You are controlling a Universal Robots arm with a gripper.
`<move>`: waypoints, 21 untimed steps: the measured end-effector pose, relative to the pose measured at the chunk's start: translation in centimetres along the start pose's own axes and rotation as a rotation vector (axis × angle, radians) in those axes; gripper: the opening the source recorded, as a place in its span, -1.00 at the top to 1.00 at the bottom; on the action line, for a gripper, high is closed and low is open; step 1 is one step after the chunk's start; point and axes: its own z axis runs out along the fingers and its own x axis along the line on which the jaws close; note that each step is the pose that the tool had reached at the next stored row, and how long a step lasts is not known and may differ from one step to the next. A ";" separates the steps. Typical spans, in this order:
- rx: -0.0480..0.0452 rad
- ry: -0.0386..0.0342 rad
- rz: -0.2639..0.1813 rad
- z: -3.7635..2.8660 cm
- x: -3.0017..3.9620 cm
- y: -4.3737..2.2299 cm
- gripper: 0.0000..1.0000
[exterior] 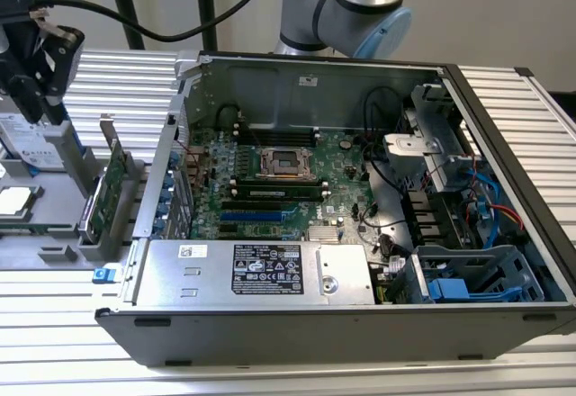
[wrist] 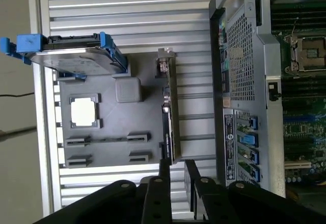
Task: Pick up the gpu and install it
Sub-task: 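Pick up the gpu and move the gpu toward the slot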
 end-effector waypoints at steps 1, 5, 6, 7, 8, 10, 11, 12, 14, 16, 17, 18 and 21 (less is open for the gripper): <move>0.0001 0.0000 0.000 0.00 0.00 0.00 -1.00; 0.0000 -0.0001 0.000 0.06 -0.04 -0.05 -1.00; 0.0000 -0.0001 0.000 0.08 -0.04 -0.05 -1.00; 0.0000 0.0000 0.000 0.10 -0.04 -0.05 -1.00; 0.0000 -0.0001 0.000 0.12 -0.04 -0.05 -1.00; 0.0000 -0.0001 0.000 0.17 -0.04 -0.05 -1.00; 0.0000 -0.0001 0.000 0.21 -0.04 -0.05 -1.00; 0.0000 0.0000 0.000 0.24 -0.04 -0.06 -1.00; 0.0000 0.0000 0.000 0.33 -0.04 -0.06 -1.00; -0.0001 -0.0001 0.000 0.44 -0.04 -0.07 -1.00; 0.0000 0.0000 0.000 0.49 -0.03 -0.07 -1.00; 0.0000 0.0000 0.000 0.55 -0.03 -0.07 -1.00; 0.0000 -0.0001 0.000 0.72 -0.03 -0.08 -1.00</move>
